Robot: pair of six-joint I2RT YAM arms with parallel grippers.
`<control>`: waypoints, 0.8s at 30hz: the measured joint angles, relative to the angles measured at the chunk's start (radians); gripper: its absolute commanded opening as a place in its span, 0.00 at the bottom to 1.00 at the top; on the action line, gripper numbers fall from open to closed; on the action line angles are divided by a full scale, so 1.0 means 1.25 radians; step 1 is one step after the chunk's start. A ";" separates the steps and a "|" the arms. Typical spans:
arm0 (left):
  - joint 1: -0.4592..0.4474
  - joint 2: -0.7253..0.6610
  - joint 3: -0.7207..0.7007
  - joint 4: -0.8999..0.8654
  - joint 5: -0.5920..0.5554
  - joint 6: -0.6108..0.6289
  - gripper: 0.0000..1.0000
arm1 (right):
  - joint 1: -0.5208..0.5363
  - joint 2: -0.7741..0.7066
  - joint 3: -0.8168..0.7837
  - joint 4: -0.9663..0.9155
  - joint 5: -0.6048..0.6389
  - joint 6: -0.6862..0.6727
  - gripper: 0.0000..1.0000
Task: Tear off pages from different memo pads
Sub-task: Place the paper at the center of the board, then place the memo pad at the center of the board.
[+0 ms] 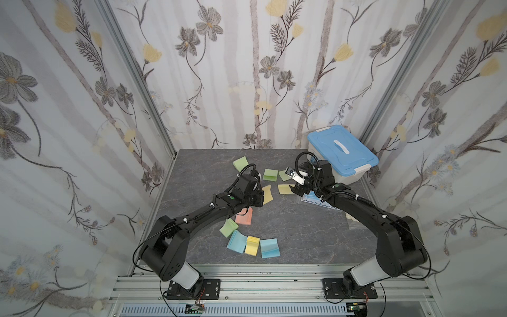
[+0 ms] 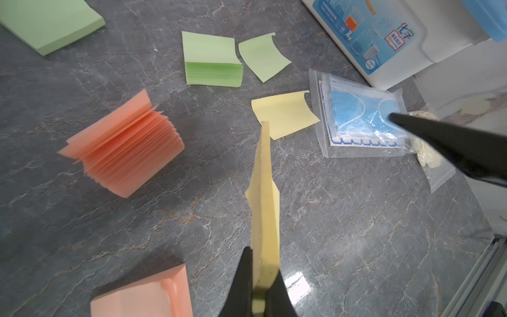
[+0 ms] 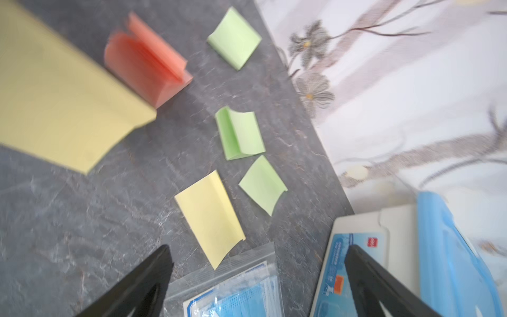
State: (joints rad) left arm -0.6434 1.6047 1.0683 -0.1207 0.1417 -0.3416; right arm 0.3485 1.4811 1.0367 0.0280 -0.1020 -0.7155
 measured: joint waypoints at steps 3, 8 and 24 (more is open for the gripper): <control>0.011 0.095 0.081 -0.040 0.014 -0.005 0.00 | 0.000 -0.103 -0.077 0.053 0.060 0.157 1.00; 0.041 0.248 0.218 -0.115 0.049 -0.009 0.00 | 0.000 -0.250 -0.197 0.057 0.109 0.340 1.00; 0.094 0.454 0.511 -0.309 0.110 0.005 0.00 | 0.006 -0.313 -0.286 0.059 0.110 0.477 1.00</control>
State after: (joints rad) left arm -0.5262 2.1727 1.7077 -0.5072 0.2798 -0.3347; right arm 0.3565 1.0901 0.6788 0.1020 0.0360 -0.1196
